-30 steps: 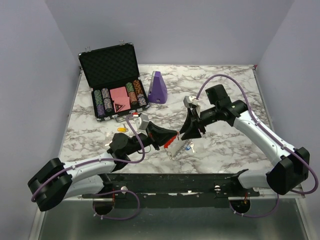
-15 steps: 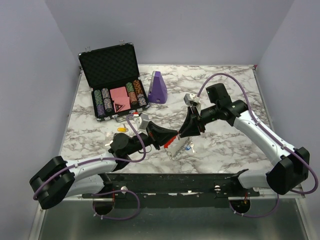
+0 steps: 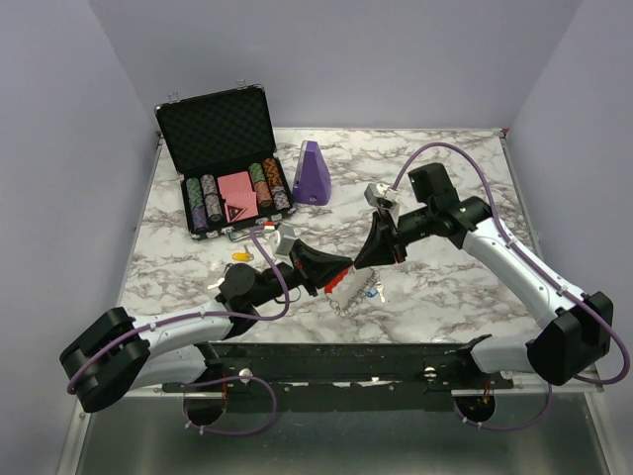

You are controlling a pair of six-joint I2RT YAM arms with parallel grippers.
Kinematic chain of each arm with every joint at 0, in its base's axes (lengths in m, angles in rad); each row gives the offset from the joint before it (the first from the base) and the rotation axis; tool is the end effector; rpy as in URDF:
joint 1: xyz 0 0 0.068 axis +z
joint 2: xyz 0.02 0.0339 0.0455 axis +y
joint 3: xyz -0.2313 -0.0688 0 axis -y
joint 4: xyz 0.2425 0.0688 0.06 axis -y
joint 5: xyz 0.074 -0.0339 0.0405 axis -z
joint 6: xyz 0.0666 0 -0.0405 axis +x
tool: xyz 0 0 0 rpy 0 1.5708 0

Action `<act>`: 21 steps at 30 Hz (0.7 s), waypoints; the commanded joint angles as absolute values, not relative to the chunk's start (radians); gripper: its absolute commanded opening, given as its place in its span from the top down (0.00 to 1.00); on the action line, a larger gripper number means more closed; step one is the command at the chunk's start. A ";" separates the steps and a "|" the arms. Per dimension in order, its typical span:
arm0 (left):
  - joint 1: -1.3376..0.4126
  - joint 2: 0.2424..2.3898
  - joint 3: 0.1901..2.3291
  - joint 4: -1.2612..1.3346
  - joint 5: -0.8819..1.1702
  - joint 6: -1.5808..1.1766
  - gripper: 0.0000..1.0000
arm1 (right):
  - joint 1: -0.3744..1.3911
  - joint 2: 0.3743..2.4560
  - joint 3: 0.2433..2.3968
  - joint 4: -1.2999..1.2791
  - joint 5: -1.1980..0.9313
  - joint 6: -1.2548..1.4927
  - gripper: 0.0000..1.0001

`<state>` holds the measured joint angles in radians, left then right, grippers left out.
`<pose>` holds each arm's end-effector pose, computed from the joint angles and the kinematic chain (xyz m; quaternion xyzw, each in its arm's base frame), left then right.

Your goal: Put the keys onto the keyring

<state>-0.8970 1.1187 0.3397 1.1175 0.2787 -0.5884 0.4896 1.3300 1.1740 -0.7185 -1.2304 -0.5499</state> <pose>0.1503 -0.2176 0.2397 0.2000 0.5481 -0.6057 0.5411 0.2136 0.1849 0.2859 -0.5522 0.5685 0.5339 0.2948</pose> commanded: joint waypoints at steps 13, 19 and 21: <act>-0.890 1.002 0.340 0.904 0.252 -0.513 0.47 | 0.489 1.325 1.230 -0.828 -1.126 -0.620 0.99; -0.874 0.855 0.458 0.409 0.308 -0.299 0.26 | 0.491 1.354 1.273 -0.946 -1.028 -0.729 0.99; -0.873 0.848 0.492 0.315 0.342 -0.249 0.25 | 0.492 1.373 1.293 -0.983 -1.016 -0.756 0.99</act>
<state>-0.8822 0.8780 0.4126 0.6476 0.2787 -0.4129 0.4896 1.3411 1.2381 -0.8722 -1.0908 -0.6674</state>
